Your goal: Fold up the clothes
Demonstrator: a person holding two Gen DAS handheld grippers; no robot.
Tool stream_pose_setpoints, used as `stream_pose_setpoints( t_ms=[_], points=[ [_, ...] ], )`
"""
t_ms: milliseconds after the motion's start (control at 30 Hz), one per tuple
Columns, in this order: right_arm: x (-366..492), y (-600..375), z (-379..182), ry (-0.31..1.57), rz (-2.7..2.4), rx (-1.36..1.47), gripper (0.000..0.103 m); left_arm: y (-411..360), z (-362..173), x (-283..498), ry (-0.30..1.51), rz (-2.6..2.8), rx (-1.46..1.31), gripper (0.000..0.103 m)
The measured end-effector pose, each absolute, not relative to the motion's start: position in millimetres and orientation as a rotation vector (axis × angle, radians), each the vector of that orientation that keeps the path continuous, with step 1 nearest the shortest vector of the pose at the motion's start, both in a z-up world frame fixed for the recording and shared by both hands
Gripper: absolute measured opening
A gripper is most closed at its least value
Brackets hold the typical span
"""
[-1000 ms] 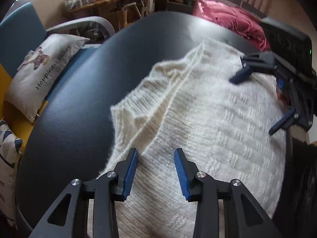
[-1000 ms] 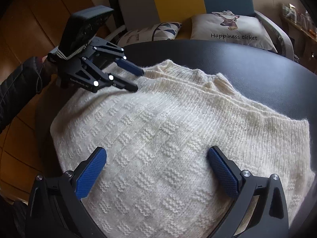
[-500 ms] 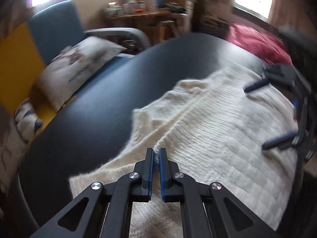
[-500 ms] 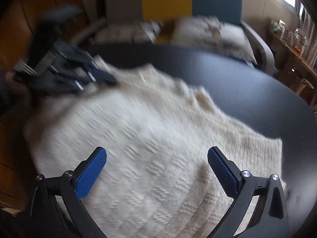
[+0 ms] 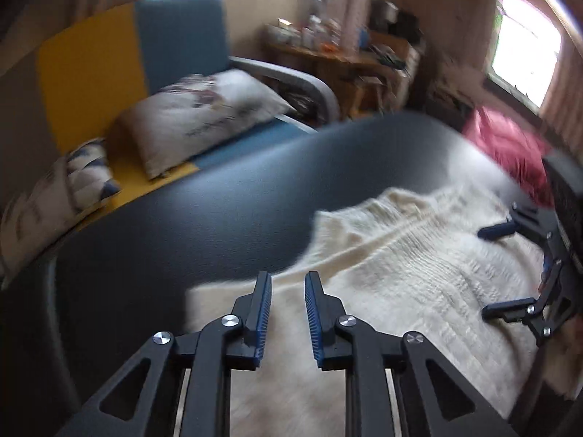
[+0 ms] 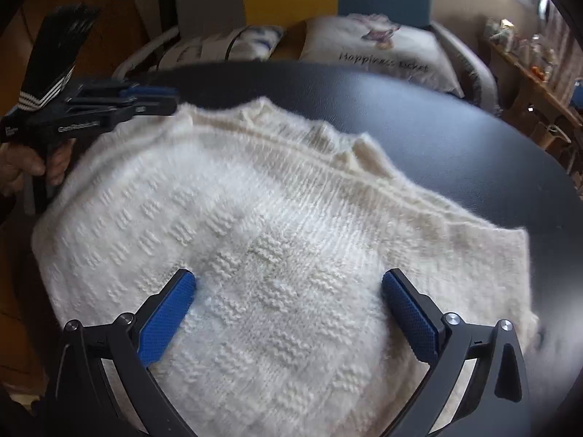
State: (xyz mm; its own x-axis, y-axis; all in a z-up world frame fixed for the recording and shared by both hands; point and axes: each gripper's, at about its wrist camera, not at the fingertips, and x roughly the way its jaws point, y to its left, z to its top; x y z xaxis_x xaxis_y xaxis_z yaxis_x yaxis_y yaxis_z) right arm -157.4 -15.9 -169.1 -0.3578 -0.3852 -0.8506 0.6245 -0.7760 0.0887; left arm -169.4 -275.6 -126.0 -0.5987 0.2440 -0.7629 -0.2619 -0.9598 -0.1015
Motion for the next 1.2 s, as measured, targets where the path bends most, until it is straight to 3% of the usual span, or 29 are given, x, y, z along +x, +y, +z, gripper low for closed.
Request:
stream_pose_setpoints(
  t_ms=[133,333,467,600,667,700,800,867,967,1033,1200],
  points=[
    [-133,-15,-159,0.265,-2.067,1.185,0.103,-309,-127,-136,0.024,2.597,-1.287,0.022],
    [-114,-32,-188,0.429,-2.079,1.186,0.103,-329,-154,-125,-0.211,2.450,-1.379,0.034],
    [-116,-30,-189,0.395,-2.084,1.182,0.103,-333,-157,-145,-0.300,2.398,-1.348,0.038],
    [-111,-30,-190,0.389,-2.086,1.158,0.103,-309,-157,-164,-0.116,2.395,-1.357,0.039],
    [-110,-29,-189,0.386,-2.090,1.153,0.103,-295,-163,-169,0.023,2.460,-1.397,0.026],
    [-110,-29,-189,0.386,-2.092,1.152,0.103,-292,-161,-167,0.033,2.506,-1.372,0.007],
    [-110,-28,-188,0.383,-2.090,1.147,0.103,-299,-148,-149,-0.044,2.637,-1.252,0.006],
    [-110,-27,-188,0.373,-2.091,1.140,0.103,-310,-162,-147,-0.091,2.645,-1.345,0.006],
    [-110,-26,-189,0.369,-2.089,1.128,0.103,-316,-167,-146,-0.114,2.656,-1.388,0.015],
    [-110,-25,-189,0.363,-2.088,1.121,0.103,-316,-155,-147,-0.087,2.686,-1.380,0.030],
    [-110,-21,-191,0.352,-2.092,1.102,0.103,-282,-126,-149,0.190,2.580,-1.232,0.035]
  ],
)
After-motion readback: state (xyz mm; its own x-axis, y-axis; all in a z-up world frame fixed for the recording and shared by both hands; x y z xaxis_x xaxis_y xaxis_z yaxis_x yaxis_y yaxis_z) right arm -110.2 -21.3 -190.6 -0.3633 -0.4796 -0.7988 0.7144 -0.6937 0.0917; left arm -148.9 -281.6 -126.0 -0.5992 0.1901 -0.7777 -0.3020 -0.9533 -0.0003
